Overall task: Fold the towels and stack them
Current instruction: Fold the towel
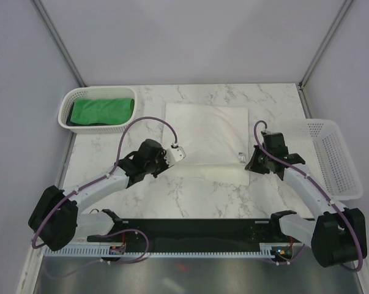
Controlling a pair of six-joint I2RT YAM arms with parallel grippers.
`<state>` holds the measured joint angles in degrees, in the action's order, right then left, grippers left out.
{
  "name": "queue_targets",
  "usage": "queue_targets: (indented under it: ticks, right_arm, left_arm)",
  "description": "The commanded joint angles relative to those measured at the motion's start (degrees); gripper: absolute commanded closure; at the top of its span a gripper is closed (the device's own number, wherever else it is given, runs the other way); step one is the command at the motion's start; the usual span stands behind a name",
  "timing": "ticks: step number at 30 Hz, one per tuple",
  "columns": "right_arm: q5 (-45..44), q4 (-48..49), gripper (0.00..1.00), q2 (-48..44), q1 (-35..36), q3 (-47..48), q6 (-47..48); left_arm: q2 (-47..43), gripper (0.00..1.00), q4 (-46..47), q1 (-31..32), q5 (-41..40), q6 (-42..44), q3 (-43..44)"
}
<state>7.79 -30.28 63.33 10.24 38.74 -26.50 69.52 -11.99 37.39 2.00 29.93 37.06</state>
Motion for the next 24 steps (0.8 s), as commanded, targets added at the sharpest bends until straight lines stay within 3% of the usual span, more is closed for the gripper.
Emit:
queue_targets:
  ticks: [1, 8, 19, 20, 21, 24]
  right_arm:
    - [0.2, 3.3, 1.00, -0.8, 0.2, -4.3, -5.2]
    - [-1.1, 3.7, 0.94, -1.8, 0.3, -6.4, -6.1]
    - [0.0, -1.6, 0.67, -6.3, 1.8, -3.7, -5.8]
    - [-0.4, -2.3, 0.65, -6.9, 1.7, -3.0, -6.2]
    - [-0.9, -4.1, 0.63, -7.6, 1.8, -1.3, -6.6]
    - [-2.7, -6.8, 0.60, -8.2, 1.7, 2.1, -7.9]
  left_arm:
    - [2.5, 0.98, 0.0, 1.2, -1.2, 2.0, 0.1]
    - [5.7, 0.98, 0.0, 3.9, -1.2, 2.0, -0.1]
    - [7.0, 0.98, 0.0, 4.7, -1.2, 2.0, 1.9]
    - [7.0, 0.98, 1.1, 4.7, -14.6, 1.7, 2.1]
    - [7.1, 0.73, -6.0, 4.7, -15.3, -4.2, 2.5]
    - [6.4, 0.67, -7.9, 4.7, -18.1, -7.3, 3.2]
